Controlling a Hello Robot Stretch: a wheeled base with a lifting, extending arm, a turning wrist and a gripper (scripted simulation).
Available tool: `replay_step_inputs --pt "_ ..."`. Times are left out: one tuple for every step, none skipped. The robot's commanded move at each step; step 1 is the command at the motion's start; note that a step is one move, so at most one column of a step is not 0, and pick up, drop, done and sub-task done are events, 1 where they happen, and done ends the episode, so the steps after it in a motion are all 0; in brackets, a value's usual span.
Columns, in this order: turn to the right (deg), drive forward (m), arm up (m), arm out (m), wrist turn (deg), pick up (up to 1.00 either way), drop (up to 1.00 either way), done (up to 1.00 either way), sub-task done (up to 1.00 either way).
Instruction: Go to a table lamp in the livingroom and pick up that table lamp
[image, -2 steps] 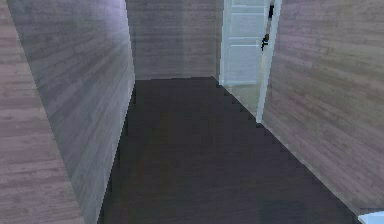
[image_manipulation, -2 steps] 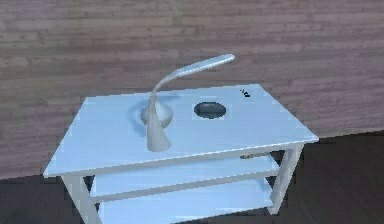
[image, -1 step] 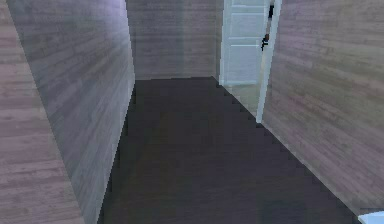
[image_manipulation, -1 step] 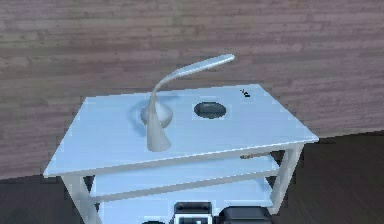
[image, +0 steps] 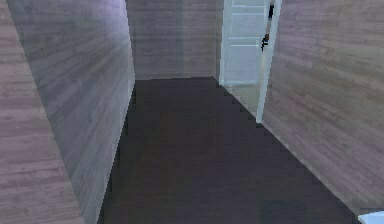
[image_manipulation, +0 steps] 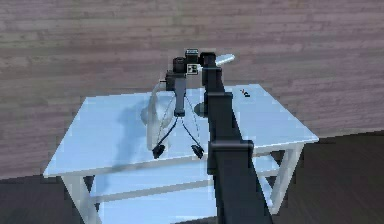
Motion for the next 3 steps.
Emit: replay_step_inputs --pt "0.0 0.0 0.0 0.0 45.0 0.0 0.0 0.0 0.0" --pt "0.0 0.0 0.0 0.0 45.0 0.0 0.0 0.0 0.0" --pt "0.0 0.0 0.0 0.0 33.0 0.0 0.0 0.0 0.0"
